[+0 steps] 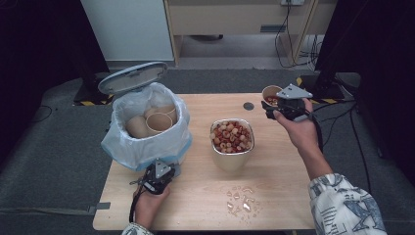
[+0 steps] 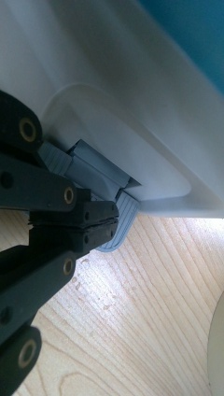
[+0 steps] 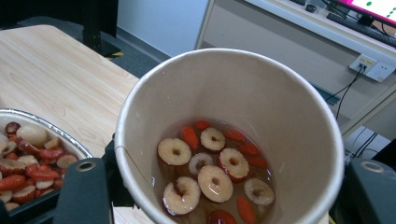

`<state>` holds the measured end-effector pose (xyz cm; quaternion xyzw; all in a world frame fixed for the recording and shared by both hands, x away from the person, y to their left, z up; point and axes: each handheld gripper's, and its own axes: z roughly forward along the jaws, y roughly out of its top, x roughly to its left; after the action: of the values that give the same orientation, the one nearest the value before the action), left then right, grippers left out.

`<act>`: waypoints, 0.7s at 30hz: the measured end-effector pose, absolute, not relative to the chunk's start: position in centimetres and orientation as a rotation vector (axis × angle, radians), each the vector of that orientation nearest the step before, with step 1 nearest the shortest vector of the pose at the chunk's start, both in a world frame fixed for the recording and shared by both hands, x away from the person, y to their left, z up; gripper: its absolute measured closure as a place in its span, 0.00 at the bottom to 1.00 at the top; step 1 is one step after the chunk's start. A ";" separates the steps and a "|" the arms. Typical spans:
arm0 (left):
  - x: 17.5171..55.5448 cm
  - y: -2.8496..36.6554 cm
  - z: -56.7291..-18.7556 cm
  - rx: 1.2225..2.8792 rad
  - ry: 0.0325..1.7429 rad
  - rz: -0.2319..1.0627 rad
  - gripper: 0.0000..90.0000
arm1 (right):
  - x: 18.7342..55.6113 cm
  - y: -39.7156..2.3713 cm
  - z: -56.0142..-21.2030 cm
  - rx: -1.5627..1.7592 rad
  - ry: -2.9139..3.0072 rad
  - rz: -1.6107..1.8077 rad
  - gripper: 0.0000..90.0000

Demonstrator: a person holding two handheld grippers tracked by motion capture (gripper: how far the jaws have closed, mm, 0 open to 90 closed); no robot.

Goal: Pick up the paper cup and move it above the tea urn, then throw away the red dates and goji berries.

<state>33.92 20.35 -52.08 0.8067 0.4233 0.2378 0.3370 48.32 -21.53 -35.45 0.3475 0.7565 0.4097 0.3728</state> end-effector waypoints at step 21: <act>33.9 20.3 -52.1 2.097 1.107 0.620 0.98 | 48.7 -20.1 -33.2 0.819 1.934 1.039 0.35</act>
<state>33.91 20.31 -52.11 0.8051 0.4249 0.2381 0.3384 48.71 -20.08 -33.23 0.3221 0.7605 0.4084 0.3887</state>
